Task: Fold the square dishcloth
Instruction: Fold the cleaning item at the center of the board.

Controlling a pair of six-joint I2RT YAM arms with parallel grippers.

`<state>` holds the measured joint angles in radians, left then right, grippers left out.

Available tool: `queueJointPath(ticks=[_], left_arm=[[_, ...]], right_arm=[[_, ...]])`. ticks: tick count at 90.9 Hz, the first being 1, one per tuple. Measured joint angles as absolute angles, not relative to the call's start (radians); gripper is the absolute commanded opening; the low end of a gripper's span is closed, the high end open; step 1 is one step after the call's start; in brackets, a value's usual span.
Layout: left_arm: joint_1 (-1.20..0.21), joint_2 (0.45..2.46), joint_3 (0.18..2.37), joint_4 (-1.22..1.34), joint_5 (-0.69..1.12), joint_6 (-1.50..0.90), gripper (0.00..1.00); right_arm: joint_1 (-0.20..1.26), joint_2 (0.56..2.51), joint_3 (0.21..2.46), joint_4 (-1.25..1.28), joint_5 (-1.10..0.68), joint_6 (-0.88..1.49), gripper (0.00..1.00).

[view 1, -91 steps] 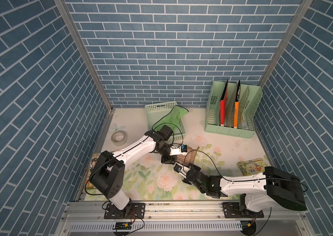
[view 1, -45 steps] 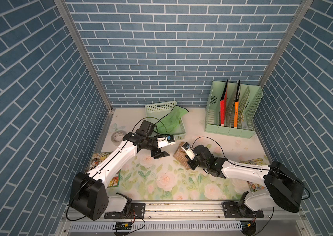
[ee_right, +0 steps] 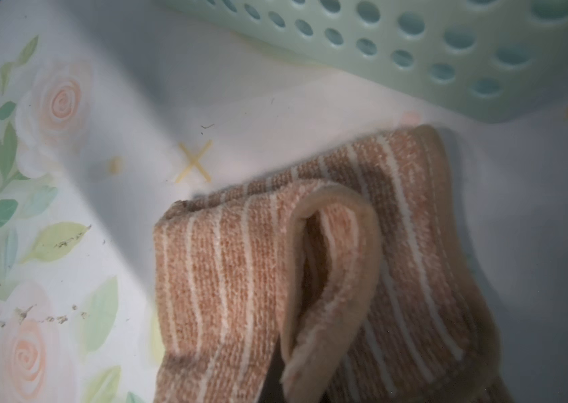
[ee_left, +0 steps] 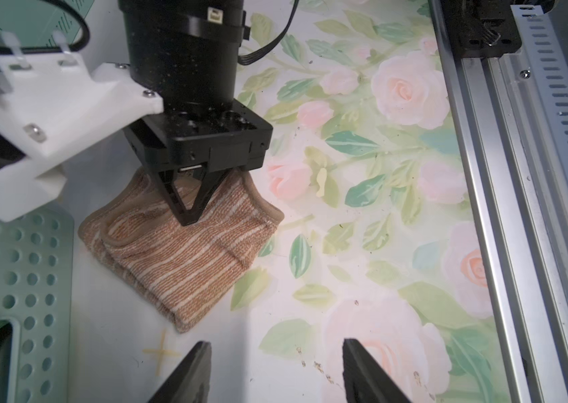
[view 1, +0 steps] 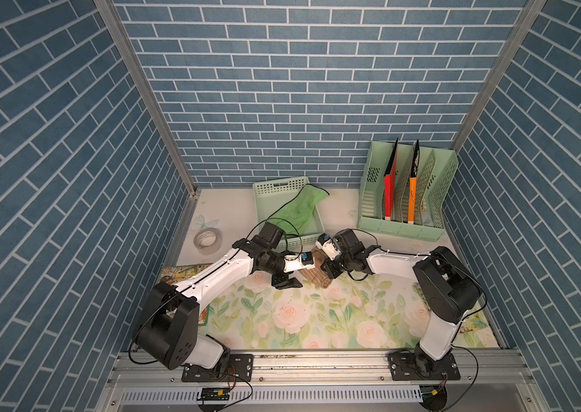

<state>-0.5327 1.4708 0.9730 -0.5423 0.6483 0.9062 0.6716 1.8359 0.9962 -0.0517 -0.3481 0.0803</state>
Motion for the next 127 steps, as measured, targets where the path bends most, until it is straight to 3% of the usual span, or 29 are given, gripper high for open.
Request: queueJointPath(ticks=[36,56,75,82,91,104,127], left_arm=[[-0.546,1.622,0.971,-0.253,0.575,0.837,0.55],[-0.561,1.735,0.980,-0.157,0.485,0.825,0.48],[-0.570,1.786,0.981,-0.136,0.414,0.823,0.47],[-0.574,1.786,0.981,-0.136,0.406,0.823,0.47],[-0.575,1.786,0.982,-0.138,0.402,0.822,0.47],[-0.574,1.786,0.999,-0.162,0.406,0.811,0.47],[-0.557,1.736,1.029,-0.216,0.463,0.770,0.49]], right_arm=[[0.637,1.881,1.072,-0.109,-0.461,0.073,0.02],[0.617,1.913,1.097,-0.118,-0.476,0.077,0.49],[0.599,1.825,1.053,-0.108,-0.445,0.084,0.56],[0.585,1.742,1.019,-0.102,-0.416,0.105,0.64],[0.577,1.649,0.981,-0.075,-0.373,0.133,0.55],[0.579,1.547,0.836,0.040,-0.376,0.233,0.31],[0.677,1.556,0.682,0.236,-0.473,0.413,0.23]])
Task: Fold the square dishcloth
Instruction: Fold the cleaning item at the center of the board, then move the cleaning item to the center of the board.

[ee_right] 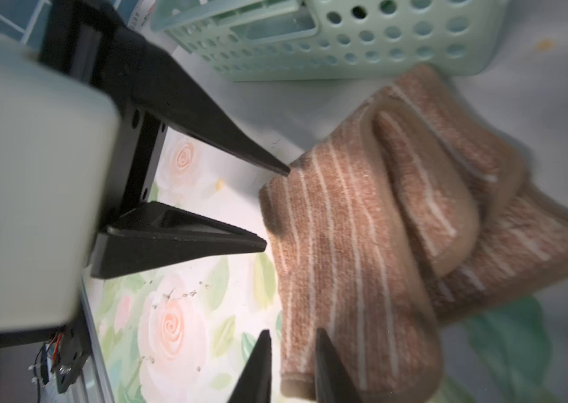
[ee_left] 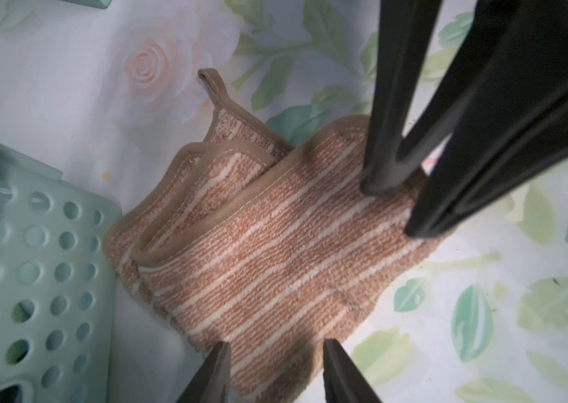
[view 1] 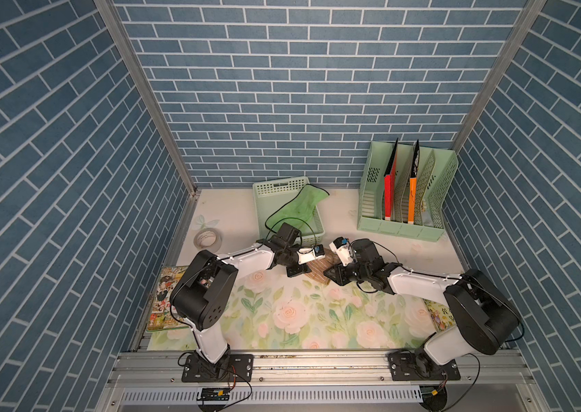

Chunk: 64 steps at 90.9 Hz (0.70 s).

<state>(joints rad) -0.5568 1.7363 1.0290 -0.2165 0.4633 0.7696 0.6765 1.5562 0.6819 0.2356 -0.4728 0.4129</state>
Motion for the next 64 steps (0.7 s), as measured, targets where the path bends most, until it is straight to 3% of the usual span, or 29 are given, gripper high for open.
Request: queueJointPath(ticks=[28,64], left_arm=[[-0.467,1.502,1.029,-0.316,0.507,0.773,0.53],[-0.316,1.356,1.015,-0.490,0.570,0.829,0.56]], right_arm=[[0.581,1.773,0.707,0.358,-0.516,0.492,0.16],[0.617,1.573,0.763,0.193,-0.412,0.494,0.20]])
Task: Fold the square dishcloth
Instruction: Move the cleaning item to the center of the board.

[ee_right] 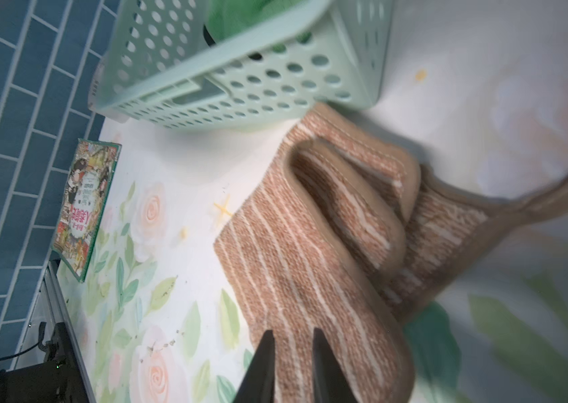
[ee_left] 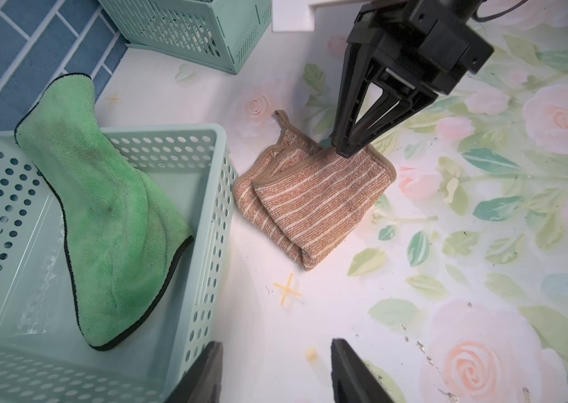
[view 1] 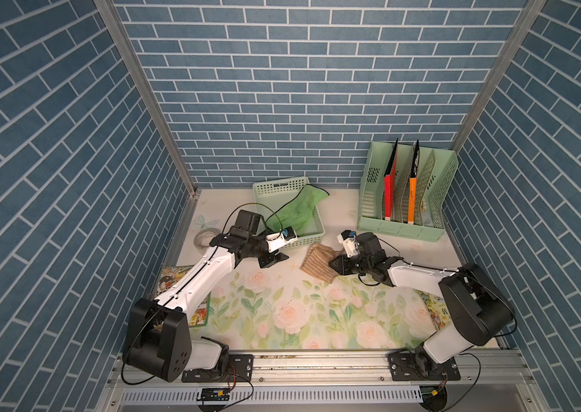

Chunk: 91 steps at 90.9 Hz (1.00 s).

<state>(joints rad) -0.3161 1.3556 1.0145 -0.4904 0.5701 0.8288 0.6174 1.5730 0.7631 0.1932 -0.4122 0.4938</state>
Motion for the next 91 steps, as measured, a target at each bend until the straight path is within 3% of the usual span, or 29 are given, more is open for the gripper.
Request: queueJointPath(ticks=[20,39,82,91], left_arm=[[-0.292,1.306,1.015,-0.517,0.571,0.810,0.60],[-0.265,1.305,1.015,-0.512,0.535,0.760,0.60],[-0.261,1.305,1.015,-0.511,0.477,0.742,0.60],[-0.261,1.306,1.015,-0.511,0.463,0.744,0.60]], right_arm=[[0.707,1.732,0.904,0.237,-0.405,0.503,0.19],[0.687,1.859,0.860,0.307,-0.422,0.542,0.19],[0.324,1.686,0.634,0.371,-0.352,0.580,0.19],[0.295,1.666,0.632,0.348,-0.319,0.580,0.24]])
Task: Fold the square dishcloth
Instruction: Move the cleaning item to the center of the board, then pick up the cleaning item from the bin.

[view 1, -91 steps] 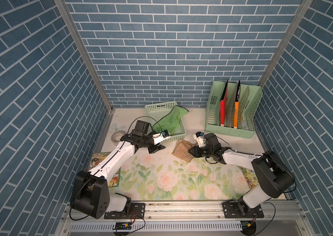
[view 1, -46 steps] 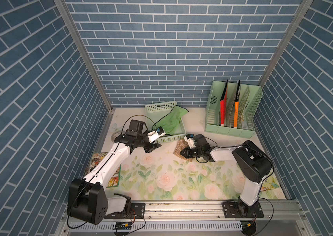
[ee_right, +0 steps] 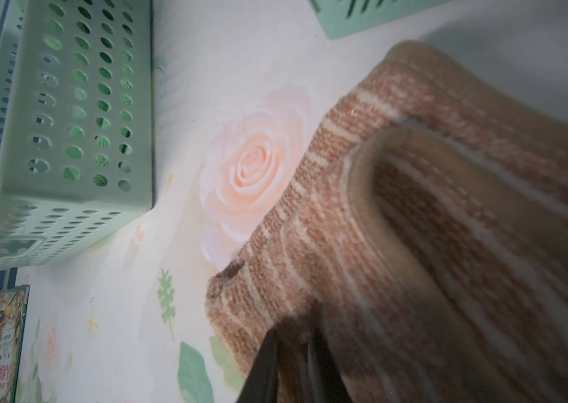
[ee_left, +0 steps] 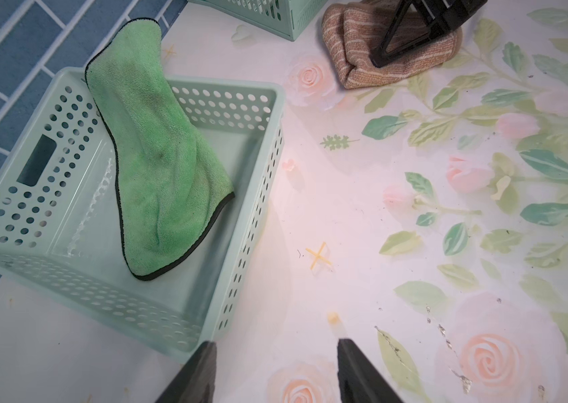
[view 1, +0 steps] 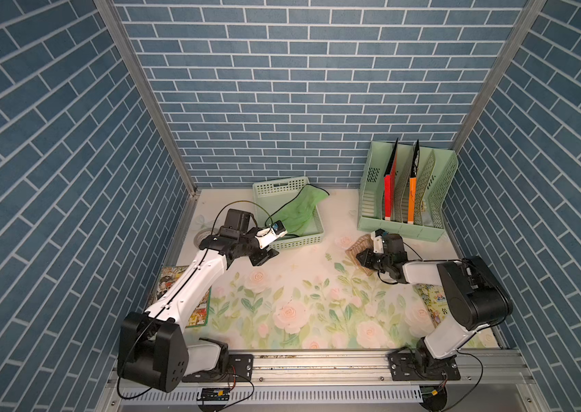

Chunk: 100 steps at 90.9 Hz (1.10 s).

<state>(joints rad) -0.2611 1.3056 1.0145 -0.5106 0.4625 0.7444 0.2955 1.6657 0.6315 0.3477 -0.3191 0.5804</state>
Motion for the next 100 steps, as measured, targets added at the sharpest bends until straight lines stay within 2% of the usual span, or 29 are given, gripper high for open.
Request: queueJointPath(ticks=[12,31,56,82,90,100], left_arm=[[-0.261,1.342,1.029,-0.497,0.447,0.725,0.64],[-0.272,1.589,1.247,-0.404,0.407,0.570,0.65],[-0.380,2.010,1.676,-0.335,0.299,0.413,0.65],[-0.442,2.363,1.991,-0.412,0.229,0.373,0.60],[-0.441,2.408,2.033,-0.427,0.222,0.369,0.53],[-0.439,2.431,2.056,-0.433,0.221,0.373,0.37]], right_arm=[[0.293,1.554,0.597,0.314,-0.270,0.596,0.43],[0.329,1.219,0.581,0.307,-0.181,0.582,0.55],[0.458,1.034,0.548,0.315,0.021,0.499,0.55],[0.519,1.002,0.466,0.323,0.134,0.439,0.51],[0.543,1.012,0.466,0.337,0.141,0.429,0.48],[0.569,1.033,0.466,0.350,0.143,0.416,0.44]])
